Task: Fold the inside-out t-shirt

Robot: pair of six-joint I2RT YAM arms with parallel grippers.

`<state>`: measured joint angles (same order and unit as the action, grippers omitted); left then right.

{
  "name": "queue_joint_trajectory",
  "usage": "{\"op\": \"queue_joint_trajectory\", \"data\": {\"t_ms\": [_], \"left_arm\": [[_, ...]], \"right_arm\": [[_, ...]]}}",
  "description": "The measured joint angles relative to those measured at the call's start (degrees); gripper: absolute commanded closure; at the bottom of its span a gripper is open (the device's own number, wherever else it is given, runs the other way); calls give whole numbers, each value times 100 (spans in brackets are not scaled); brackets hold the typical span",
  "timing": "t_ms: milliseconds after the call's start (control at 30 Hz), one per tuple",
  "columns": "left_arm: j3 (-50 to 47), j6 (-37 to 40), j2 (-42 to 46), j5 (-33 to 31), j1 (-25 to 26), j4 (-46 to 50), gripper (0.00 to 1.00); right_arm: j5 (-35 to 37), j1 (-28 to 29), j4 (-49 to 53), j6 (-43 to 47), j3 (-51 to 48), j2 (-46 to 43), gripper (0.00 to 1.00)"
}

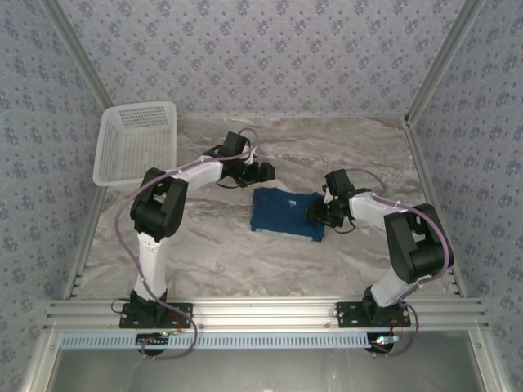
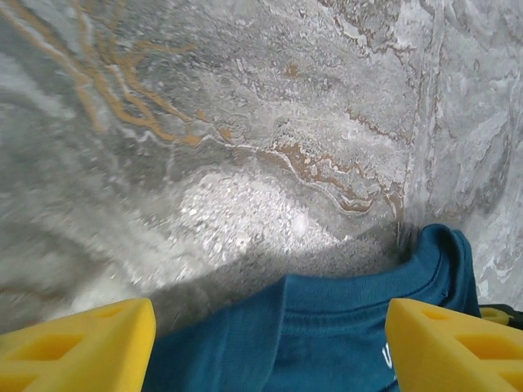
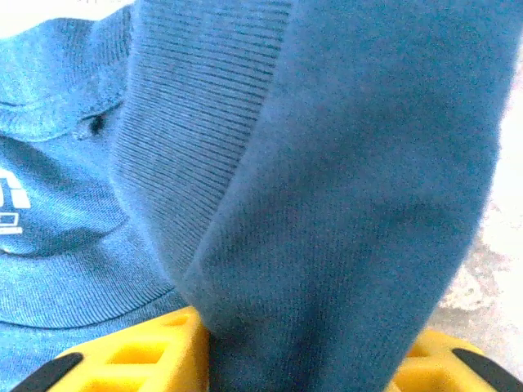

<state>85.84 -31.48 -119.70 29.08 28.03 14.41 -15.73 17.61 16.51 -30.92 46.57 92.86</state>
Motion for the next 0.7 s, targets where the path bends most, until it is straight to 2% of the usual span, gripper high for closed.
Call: {"op": "queue_joint_trajectory", "data": {"t_ms": [200, 300, 467, 700], "left_arm": [[-935, -96, 1401, -350, -229, -2, 25], [-1412, -96, 2118, -570, -302, -4, 25], [-2144, -46, 2959, -966, -291, 181, 25], [-2640, 105, 3762, -1377, -291, 562, 24]], "right_arm": [[-168, 39, -221, -4, 269, 326, 88], [-260, 81, -516, 57, 531, 603, 95], [-205, -186, -201, 466, 1318, 1093, 97], [188, -1187, 942, 1591, 3587, 2124, 97]]}}
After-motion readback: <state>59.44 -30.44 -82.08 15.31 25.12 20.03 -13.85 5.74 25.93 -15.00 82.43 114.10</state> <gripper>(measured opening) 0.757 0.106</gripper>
